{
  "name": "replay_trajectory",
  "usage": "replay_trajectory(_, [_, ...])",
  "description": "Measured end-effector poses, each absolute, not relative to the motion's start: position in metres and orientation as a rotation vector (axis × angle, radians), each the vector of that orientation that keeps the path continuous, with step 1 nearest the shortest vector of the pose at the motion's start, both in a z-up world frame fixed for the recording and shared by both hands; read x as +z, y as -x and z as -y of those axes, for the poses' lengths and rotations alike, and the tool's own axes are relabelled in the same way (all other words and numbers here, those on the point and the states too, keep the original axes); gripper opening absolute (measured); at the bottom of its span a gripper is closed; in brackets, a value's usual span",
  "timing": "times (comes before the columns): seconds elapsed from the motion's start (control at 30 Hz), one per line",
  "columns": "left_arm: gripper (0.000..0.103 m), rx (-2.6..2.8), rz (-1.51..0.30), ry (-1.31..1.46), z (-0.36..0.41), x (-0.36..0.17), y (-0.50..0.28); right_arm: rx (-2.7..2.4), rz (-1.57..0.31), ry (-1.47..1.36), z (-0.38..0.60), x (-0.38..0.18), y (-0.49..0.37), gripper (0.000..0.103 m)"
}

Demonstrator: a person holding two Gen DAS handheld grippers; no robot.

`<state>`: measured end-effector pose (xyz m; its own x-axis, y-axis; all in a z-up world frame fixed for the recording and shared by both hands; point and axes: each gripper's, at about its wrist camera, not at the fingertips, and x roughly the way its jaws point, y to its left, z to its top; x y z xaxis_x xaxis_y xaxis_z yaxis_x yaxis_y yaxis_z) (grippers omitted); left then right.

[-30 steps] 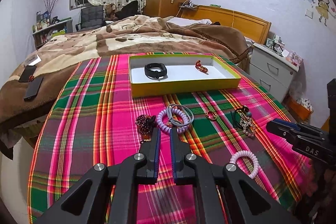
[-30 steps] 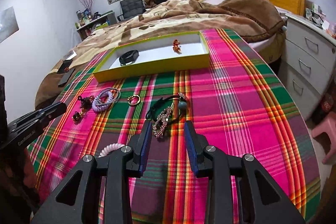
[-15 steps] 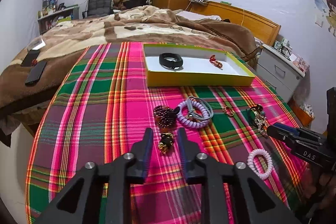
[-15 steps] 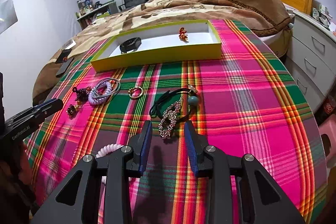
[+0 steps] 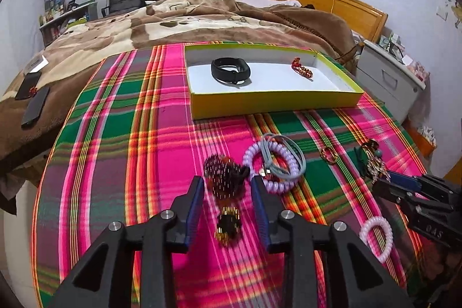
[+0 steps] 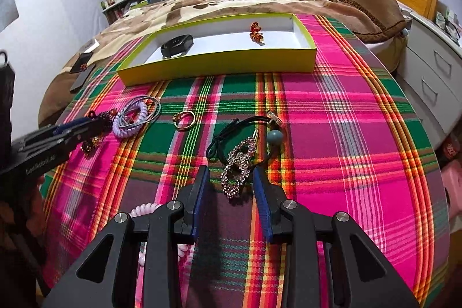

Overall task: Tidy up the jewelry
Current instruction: 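Grasp the brown beaded bracelet with the left tool while the right tool grasps the silver rhinestone earring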

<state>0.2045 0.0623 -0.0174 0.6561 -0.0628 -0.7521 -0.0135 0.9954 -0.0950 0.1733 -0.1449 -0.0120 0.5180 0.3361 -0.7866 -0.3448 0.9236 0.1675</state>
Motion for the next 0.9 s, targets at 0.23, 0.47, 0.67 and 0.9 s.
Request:
replay_trajectory(0.23, [0.033, -0.026, -0.88, 0.093, -0.061, -0.022, -0.22, 0.388, -0.944, 0.032, 0.143, -0.012, -0.175, 0.017])
replay_trajectory(0.47, [0.026, -0.029, -0.88, 0.096, -0.062, -0.024, -0.222, 0.391, -0.931, 0.015, 0.148, -0.01, -0.172, 0.009])
replay_trajectory(0.67, [0.024, -0.026, -0.849, 0.105, -0.062, -0.018, -0.213, 0.399, -0.924, 0.002, 0.153, -0.01, -0.169, 0.009])
replay_trajectory(0.9, [0.024, -0.05, -0.798, 0.129, -0.062, -0.004, -0.197, 0.413, -0.904, -0.04, 0.162, -0.003, -0.162, 0.009])
